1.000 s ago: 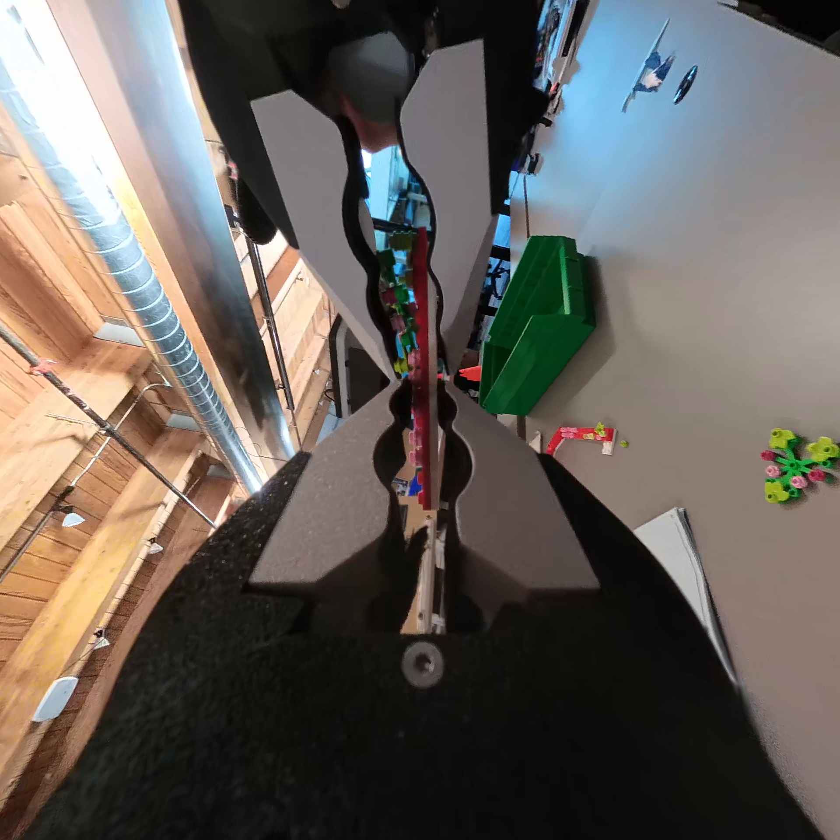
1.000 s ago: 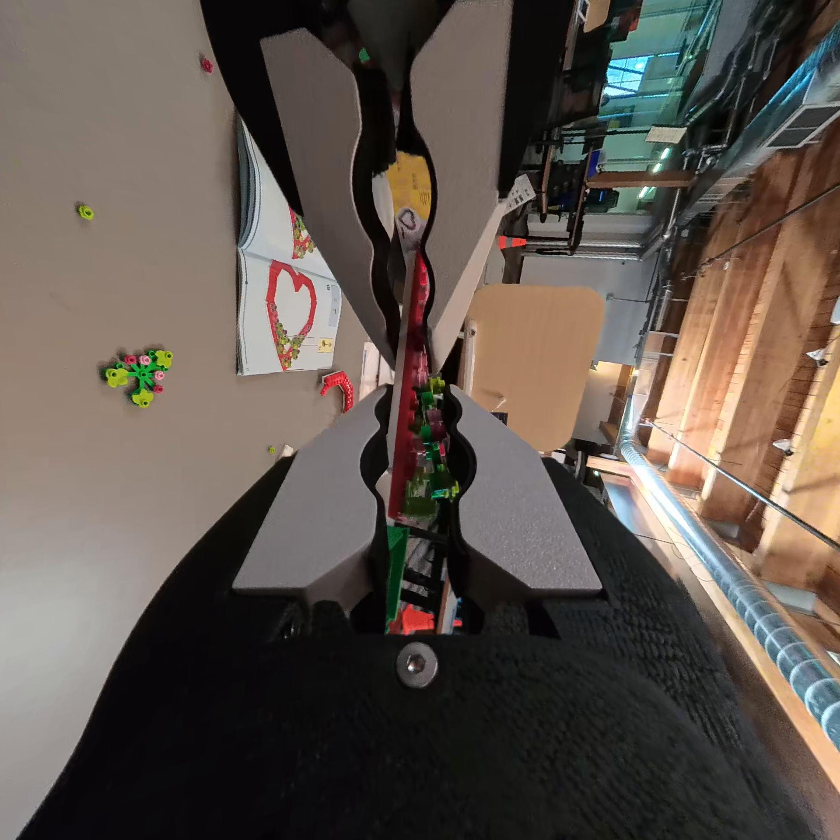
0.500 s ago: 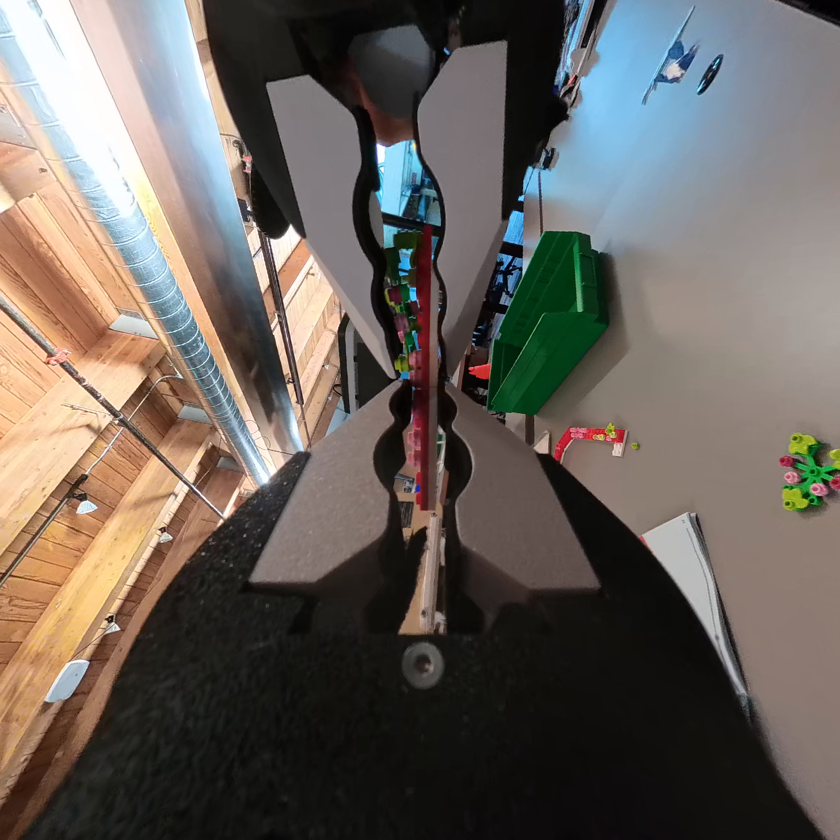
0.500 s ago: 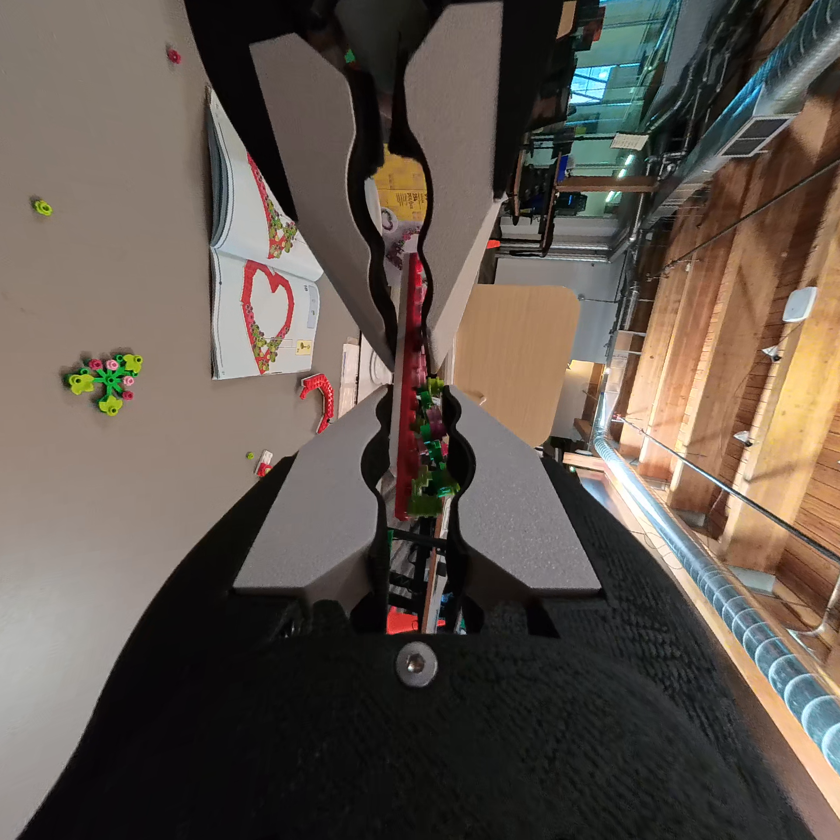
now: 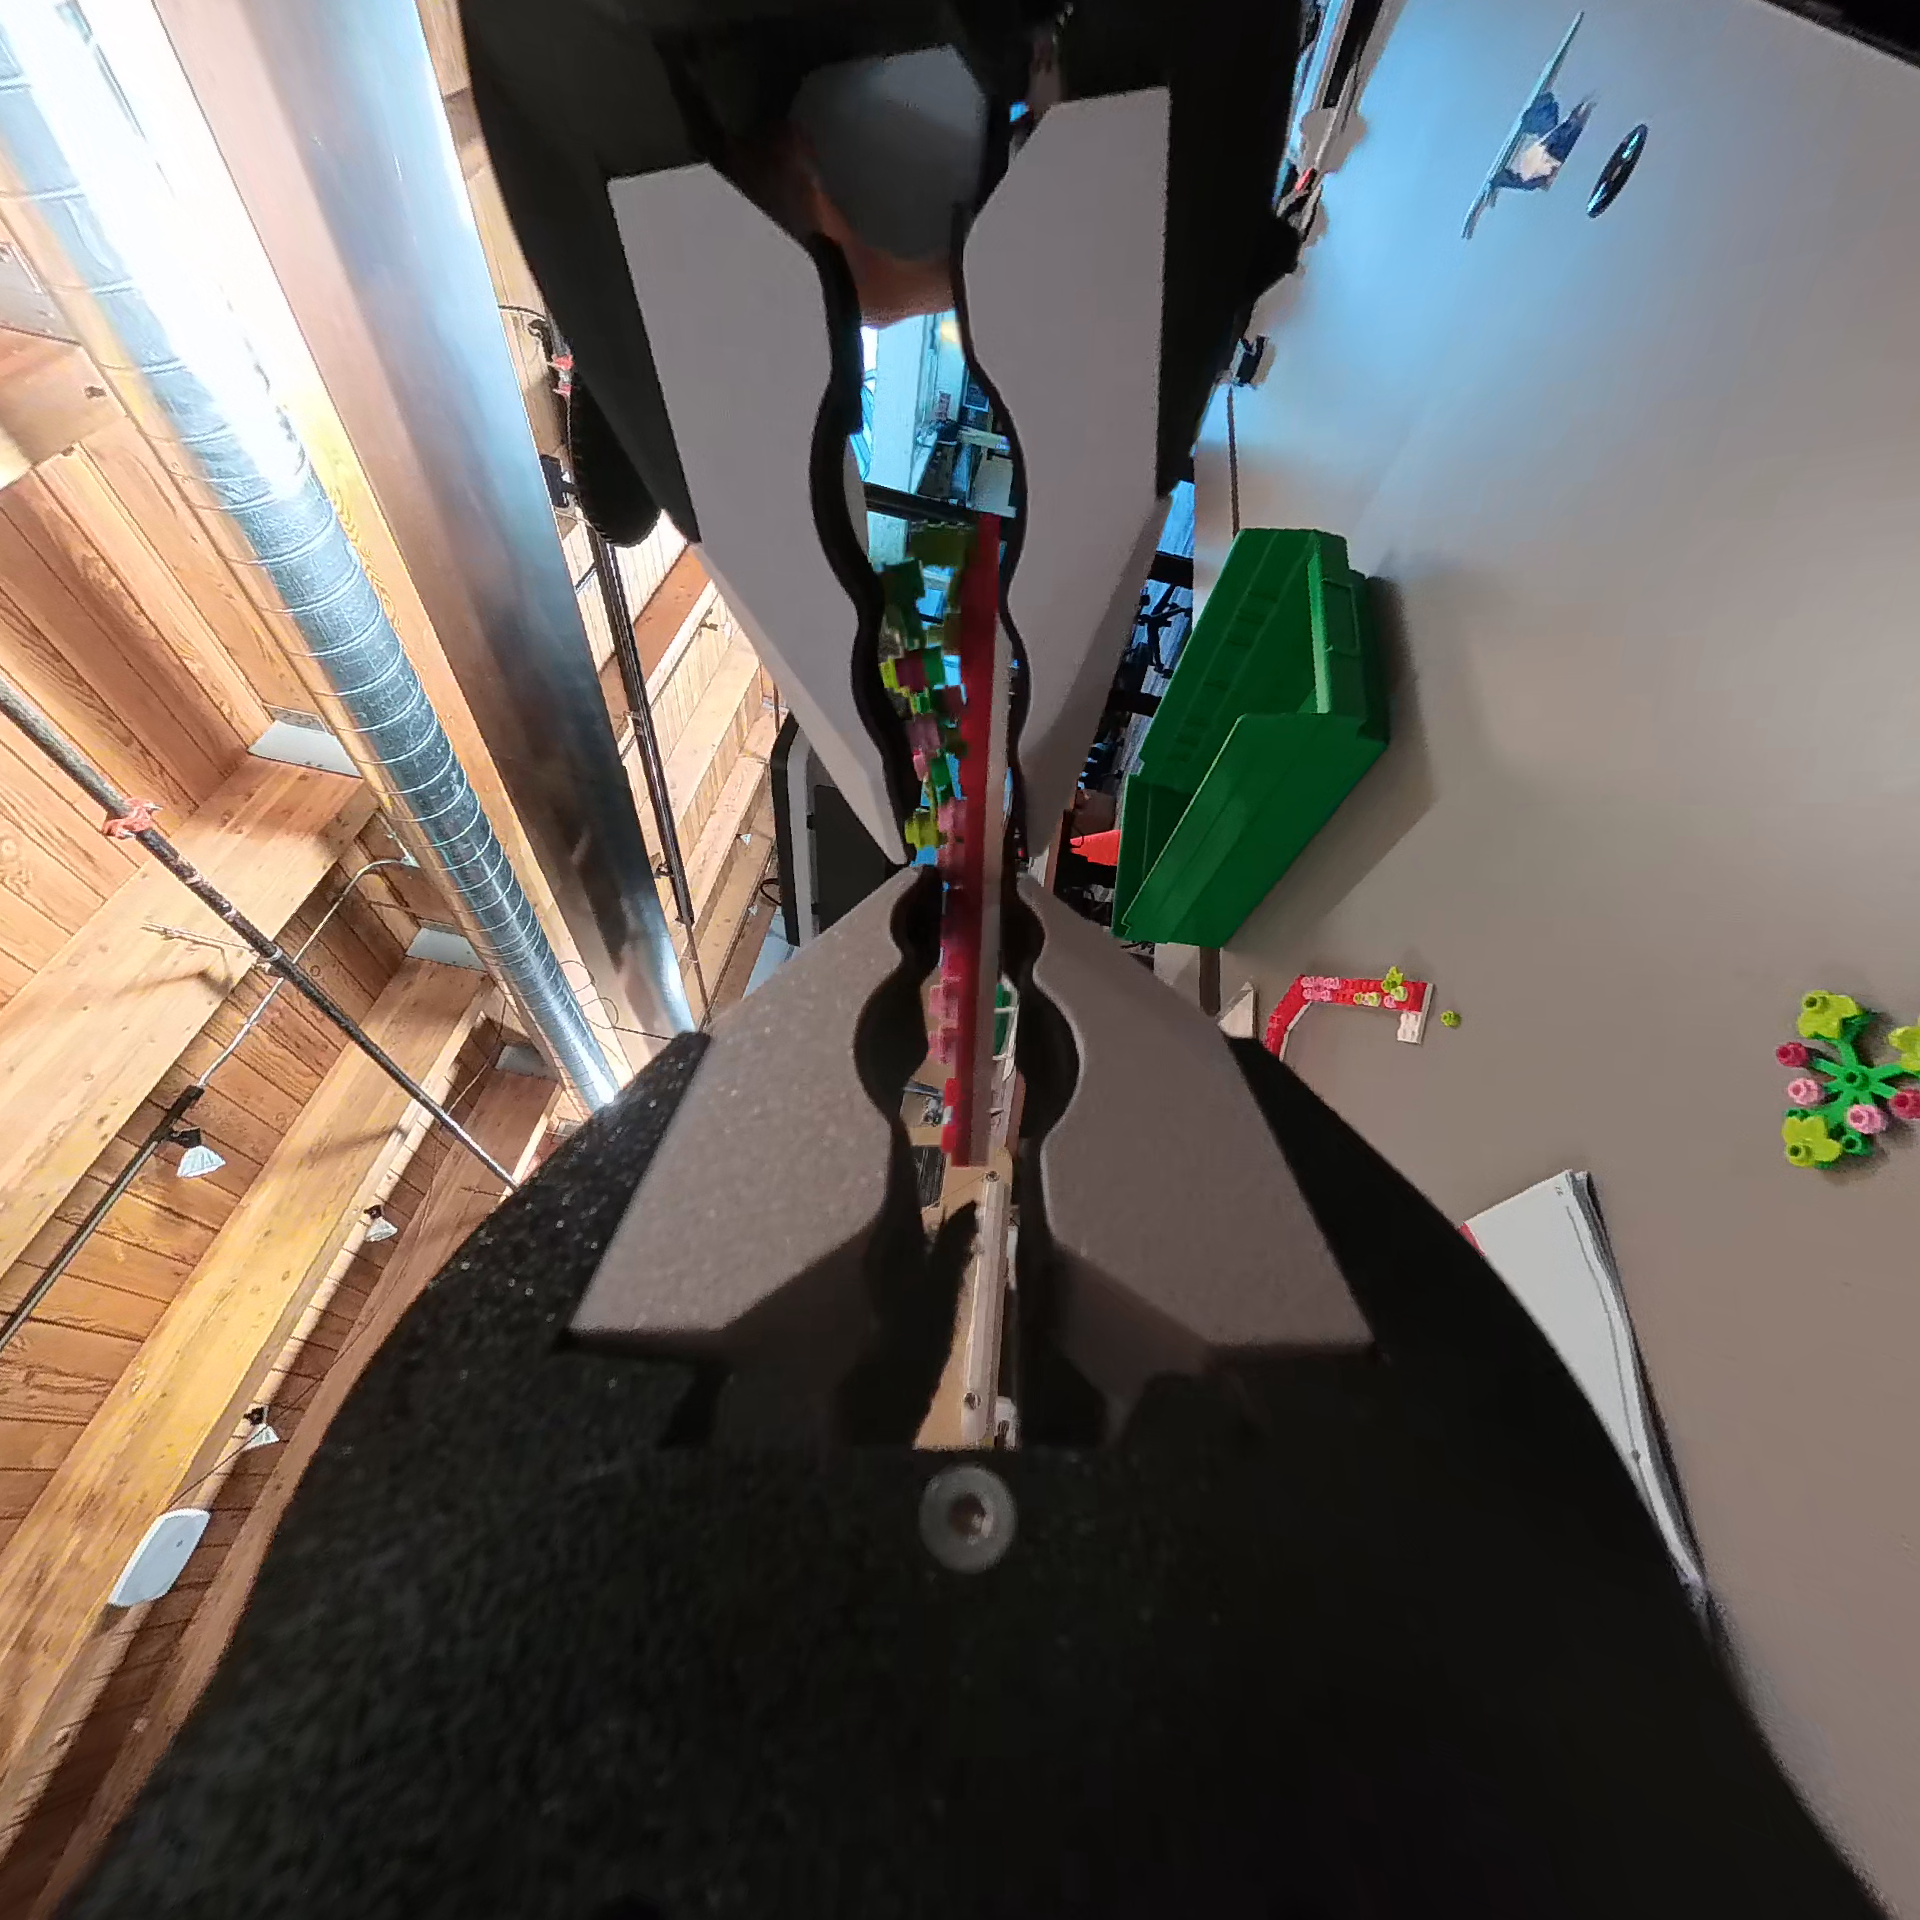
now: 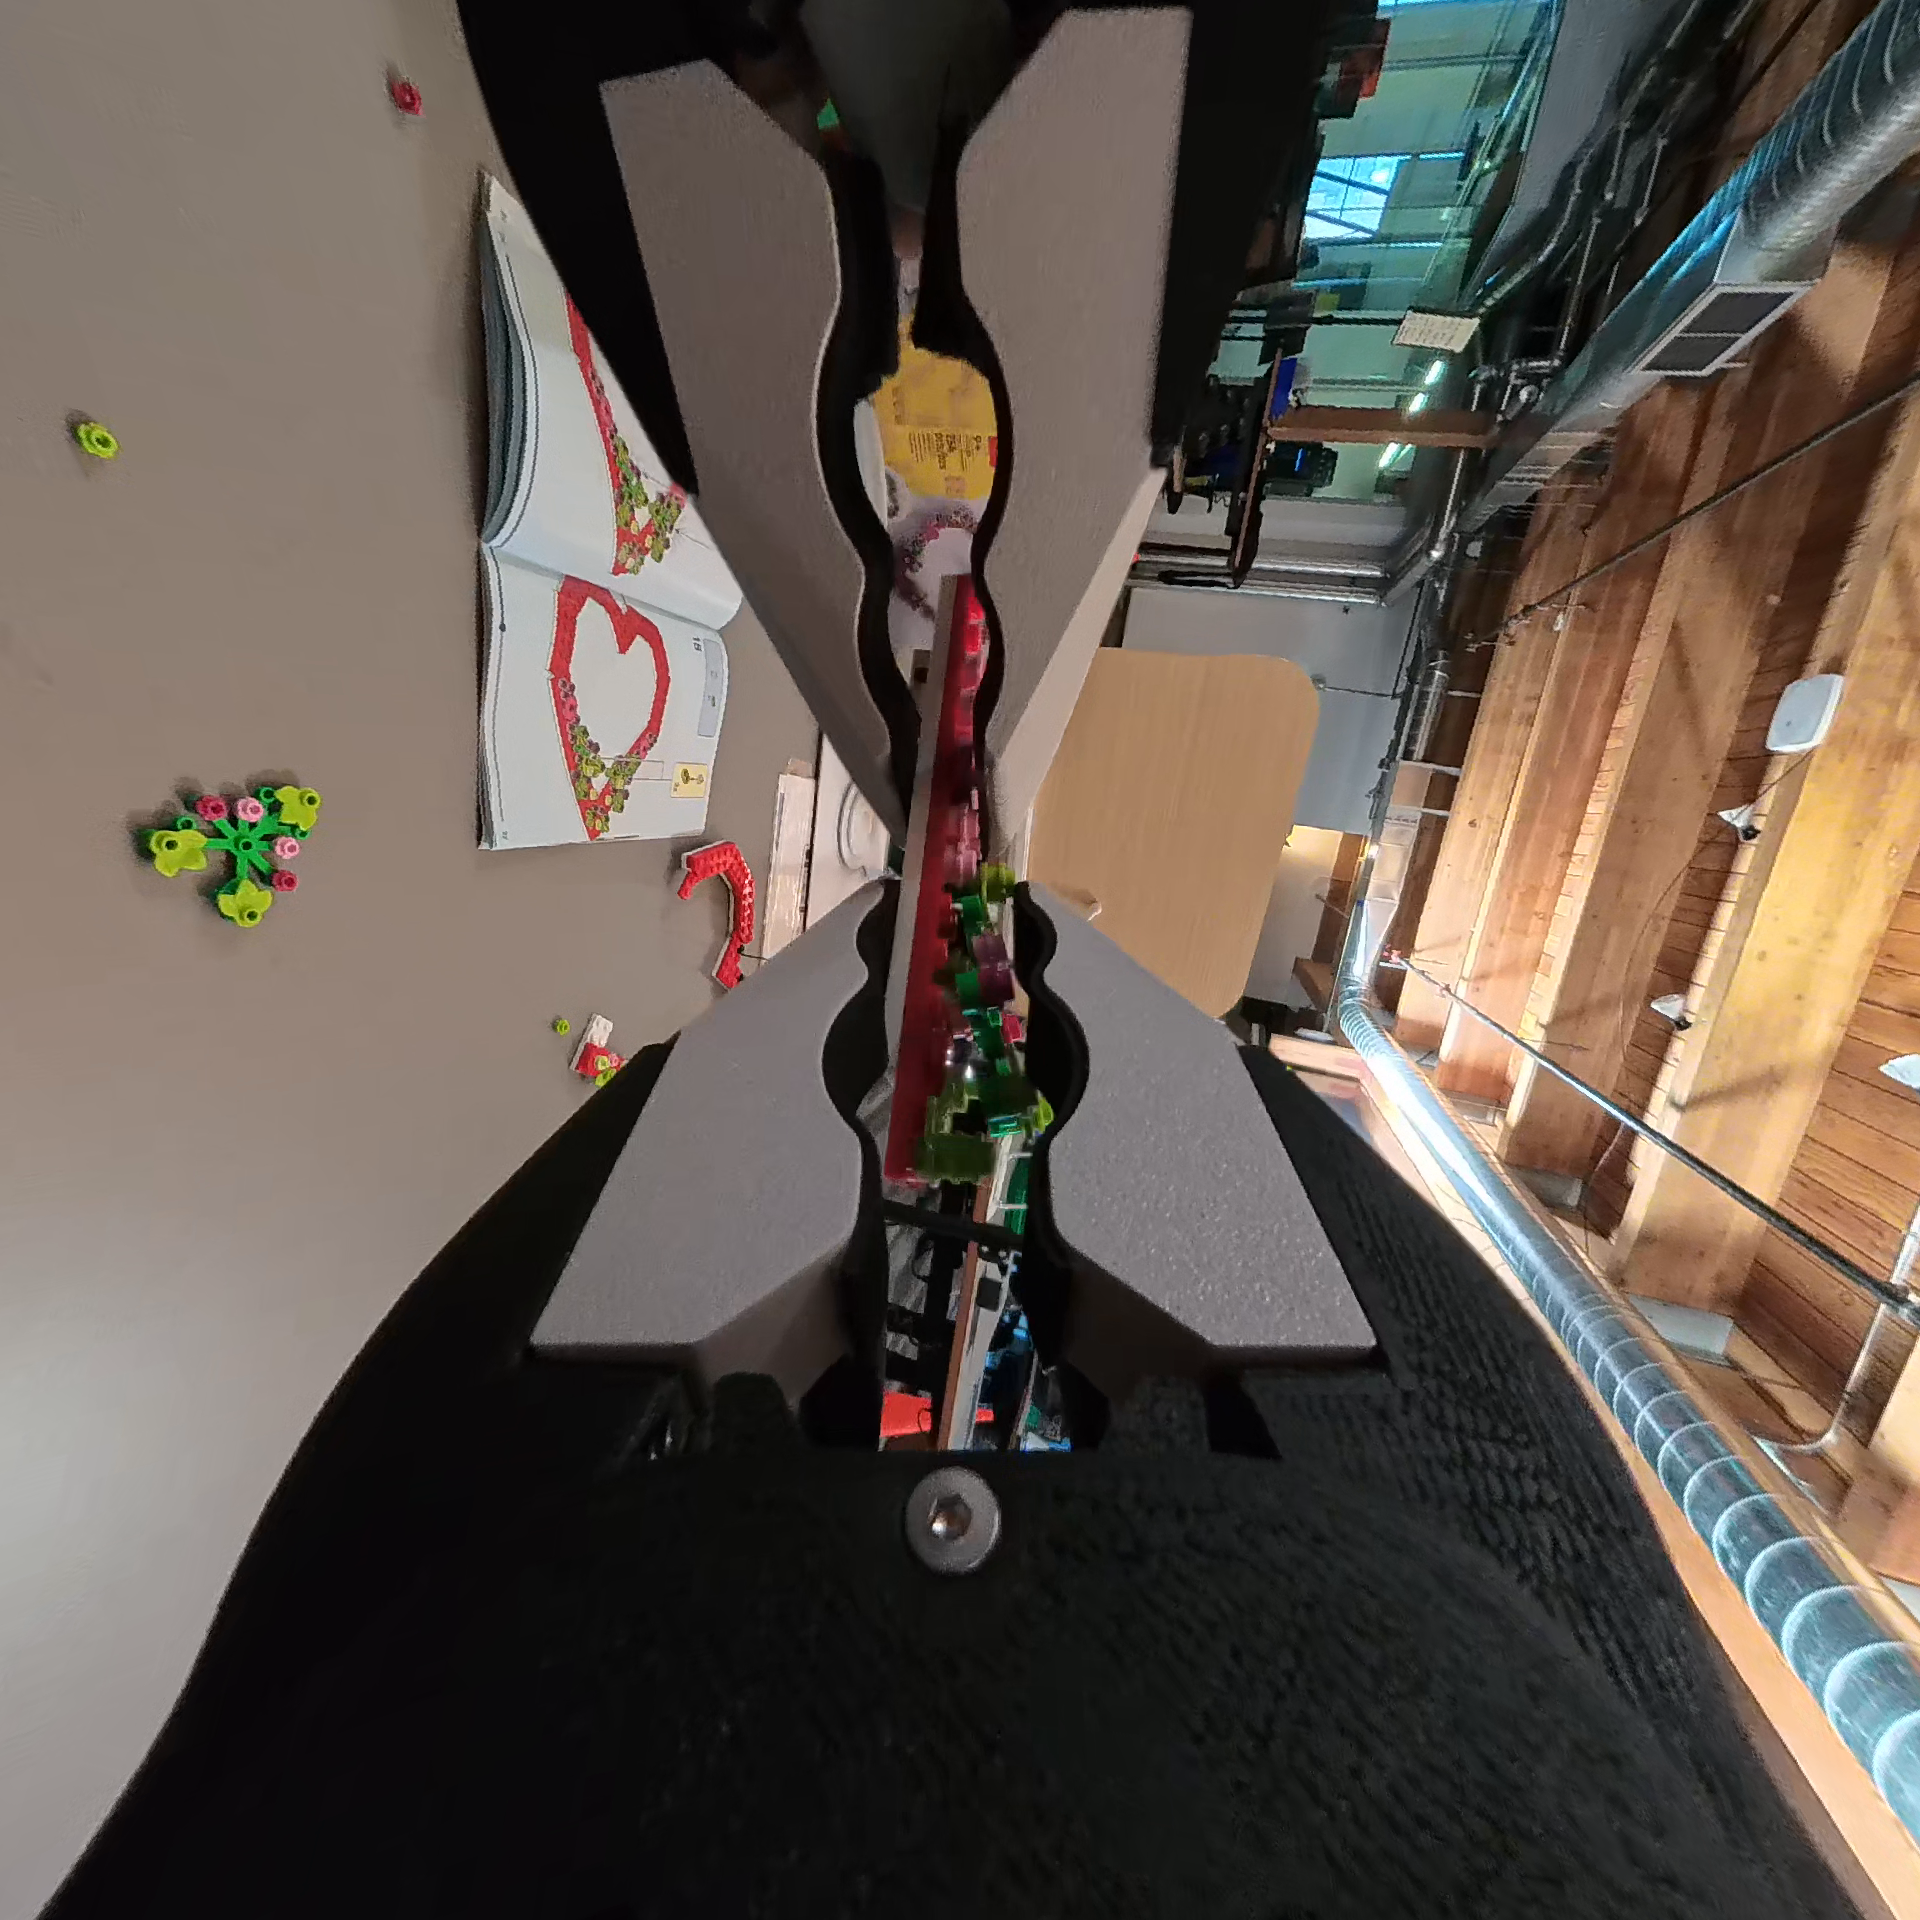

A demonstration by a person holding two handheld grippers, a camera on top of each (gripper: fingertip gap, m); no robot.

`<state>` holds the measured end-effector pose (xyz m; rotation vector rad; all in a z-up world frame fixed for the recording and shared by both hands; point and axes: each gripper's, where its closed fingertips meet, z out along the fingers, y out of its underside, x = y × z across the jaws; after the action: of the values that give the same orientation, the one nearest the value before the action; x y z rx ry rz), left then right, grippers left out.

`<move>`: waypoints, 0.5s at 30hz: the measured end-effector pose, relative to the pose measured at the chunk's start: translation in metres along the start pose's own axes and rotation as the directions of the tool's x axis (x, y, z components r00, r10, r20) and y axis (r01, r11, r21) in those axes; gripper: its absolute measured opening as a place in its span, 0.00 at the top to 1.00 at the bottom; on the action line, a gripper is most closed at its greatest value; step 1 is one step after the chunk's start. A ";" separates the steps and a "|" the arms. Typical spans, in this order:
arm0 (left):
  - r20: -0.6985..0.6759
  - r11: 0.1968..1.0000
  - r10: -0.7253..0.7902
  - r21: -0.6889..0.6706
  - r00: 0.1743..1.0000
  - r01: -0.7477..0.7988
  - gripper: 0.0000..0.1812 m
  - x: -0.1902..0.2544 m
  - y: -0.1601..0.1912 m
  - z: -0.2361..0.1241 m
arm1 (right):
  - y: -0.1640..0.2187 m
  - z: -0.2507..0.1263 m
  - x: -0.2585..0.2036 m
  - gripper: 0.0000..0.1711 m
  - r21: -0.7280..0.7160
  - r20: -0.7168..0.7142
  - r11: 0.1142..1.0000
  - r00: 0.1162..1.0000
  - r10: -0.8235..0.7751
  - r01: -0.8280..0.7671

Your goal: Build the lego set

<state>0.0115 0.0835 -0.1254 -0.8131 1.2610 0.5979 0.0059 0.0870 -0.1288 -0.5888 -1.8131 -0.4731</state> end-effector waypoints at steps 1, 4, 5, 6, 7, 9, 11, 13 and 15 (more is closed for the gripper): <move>0.002 1.000 0.003 -0.001 1.000 -0.003 0.96 0.000 0.000 0.000 | 0.000 0.000 0.000 0.89 0.002 -0.002 1.000 1.000 0.000 0.000; 0.001 1.000 0.000 -0.002 1.000 0.000 0.96 -0.001 0.000 -0.001 | -0.001 0.000 0.000 0.89 0.005 -0.006 1.000 1.000 0.003 -0.003; 0.000 1.000 -0.003 0.000 1.000 0.003 0.96 -0.001 0.000 -0.001 | -0.001 0.000 0.001 0.89 0.007 -0.008 1.000 1.000 0.003 -0.003; 0.001 1.000 -0.006 0.000 1.000 0.006 0.96 -0.001 0.000 -0.001 | -0.001 0.000 0.001 0.89 0.008 -0.012 1.000 1.000 0.004 -0.004; -0.002 1.000 -0.009 -0.001 1.000 0.009 0.96 -0.001 0.000 -0.001 | -0.001 0.000 0.002 0.87 0.009 -0.019 1.000 1.000 0.005 -0.005; -0.002 1.000 -0.016 0.000 1.000 0.016 0.96 -0.002 0.000 -0.002 | -0.002 -0.001 0.004 0.87 0.011 -0.026 1.000 1.000 0.007 -0.007; -0.006 1.000 -0.025 0.003 1.000 0.025 0.96 -0.003 0.000 -0.003 | -0.003 -0.002 0.006 0.85 0.016 -0.034 1.000 0.999 0.010 -0.009; -0.012 0.999 -0.035 0.003 0.999 0.035 0.96 -0.003 0.000 -0.003 | -0.003 -0.004 0.008 0.83 0.021 -0.051 1.000 0.999 0.001 0.000; -0.020 0.998 -0.055 0.006 0.998 0.055 0.96 -0.004 0.001 -0.004 | -0.004 -0.006 0.011 0.82 0.032 -0.066 0.999 0.998 -0.005 0.007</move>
<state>0.0075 0.0814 -0.1221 -0.8473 1.2542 0.5419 0.0052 0.0815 -0.1165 -0.5394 -1.7567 -0.4613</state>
